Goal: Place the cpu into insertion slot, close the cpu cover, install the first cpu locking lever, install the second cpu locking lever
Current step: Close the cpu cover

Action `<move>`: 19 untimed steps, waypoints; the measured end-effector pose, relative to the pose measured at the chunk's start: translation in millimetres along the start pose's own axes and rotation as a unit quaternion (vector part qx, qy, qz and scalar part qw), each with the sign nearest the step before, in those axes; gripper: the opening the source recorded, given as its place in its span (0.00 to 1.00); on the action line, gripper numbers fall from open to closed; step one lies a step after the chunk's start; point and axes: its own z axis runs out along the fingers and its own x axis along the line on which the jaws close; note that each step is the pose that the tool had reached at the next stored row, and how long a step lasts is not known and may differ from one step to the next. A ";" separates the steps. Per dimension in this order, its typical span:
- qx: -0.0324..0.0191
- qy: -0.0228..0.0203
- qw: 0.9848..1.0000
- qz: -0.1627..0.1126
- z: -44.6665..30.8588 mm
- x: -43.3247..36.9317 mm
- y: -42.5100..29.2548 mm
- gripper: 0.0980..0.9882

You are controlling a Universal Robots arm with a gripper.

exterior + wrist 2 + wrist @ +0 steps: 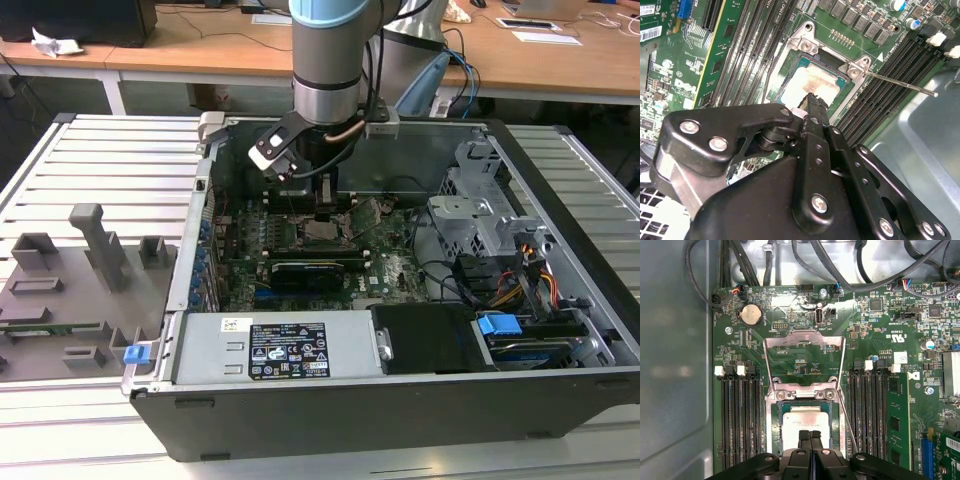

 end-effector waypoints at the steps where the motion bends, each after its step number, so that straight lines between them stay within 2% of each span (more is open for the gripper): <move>1: 0.000 0.000 1.000 0.000 -0.1 0.0 0.0 0.01; 19: 0.000 0.000 1.000 0.001 -3.7 0.1 0.2 0.01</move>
